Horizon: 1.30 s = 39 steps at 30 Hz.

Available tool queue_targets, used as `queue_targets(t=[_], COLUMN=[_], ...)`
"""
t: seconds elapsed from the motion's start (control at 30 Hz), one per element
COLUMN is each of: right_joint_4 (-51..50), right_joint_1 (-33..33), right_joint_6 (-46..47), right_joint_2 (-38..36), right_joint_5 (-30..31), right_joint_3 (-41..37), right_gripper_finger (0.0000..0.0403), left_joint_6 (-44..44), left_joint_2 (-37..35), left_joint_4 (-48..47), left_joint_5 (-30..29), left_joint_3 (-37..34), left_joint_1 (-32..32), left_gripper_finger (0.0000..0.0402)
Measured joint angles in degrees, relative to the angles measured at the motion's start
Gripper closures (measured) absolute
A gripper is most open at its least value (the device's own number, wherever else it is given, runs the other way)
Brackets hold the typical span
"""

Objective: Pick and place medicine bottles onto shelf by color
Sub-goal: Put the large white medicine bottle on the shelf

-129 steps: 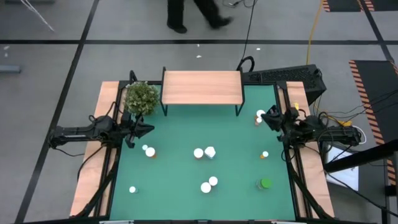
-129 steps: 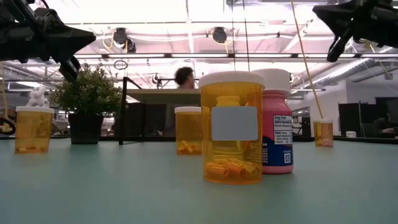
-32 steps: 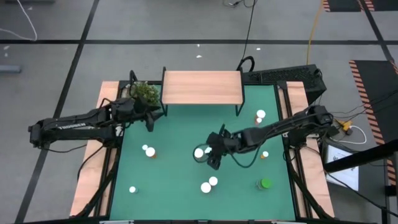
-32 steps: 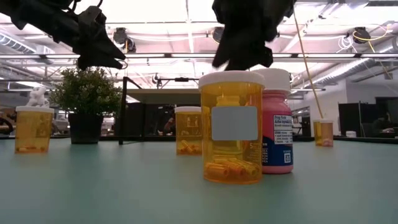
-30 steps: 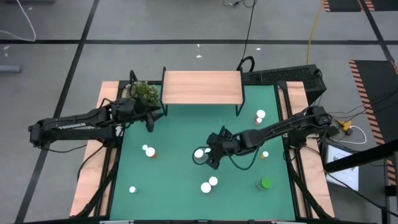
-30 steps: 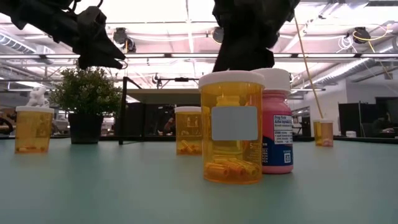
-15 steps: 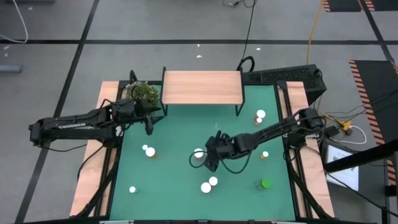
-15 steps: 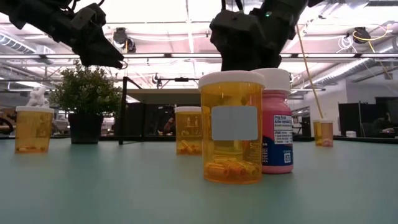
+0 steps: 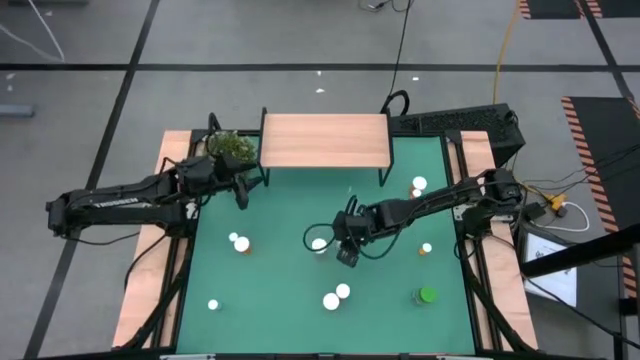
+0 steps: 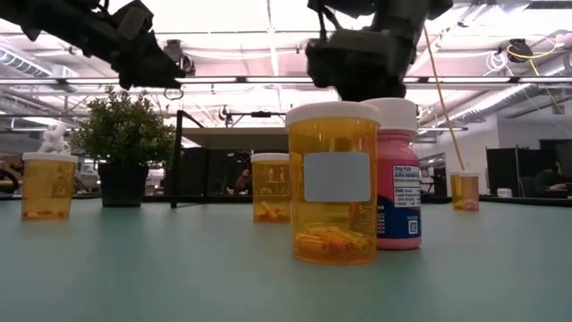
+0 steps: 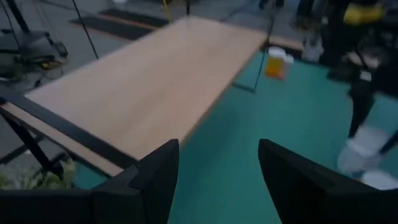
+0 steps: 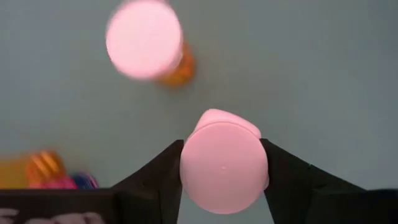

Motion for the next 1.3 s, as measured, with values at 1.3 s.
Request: queue_targets(t=[1.3], right_joint_4=[-24.3], right_joint_1=[-52.4], right_joint_6=[-80.7], right_joint_2=[-2.9], right_joint_5=[-14.0], right_joint_3=[30.6], right_gripper_finger=[0.0221], left_joint_6=[-16.6], left_joint_2=[7.5], left_joint_4=[12.5], left_joint_5=[-8.6], left_joint_3=[0.0], left_joint_1=[-7.8], left_gripper_finger=[0.0179])
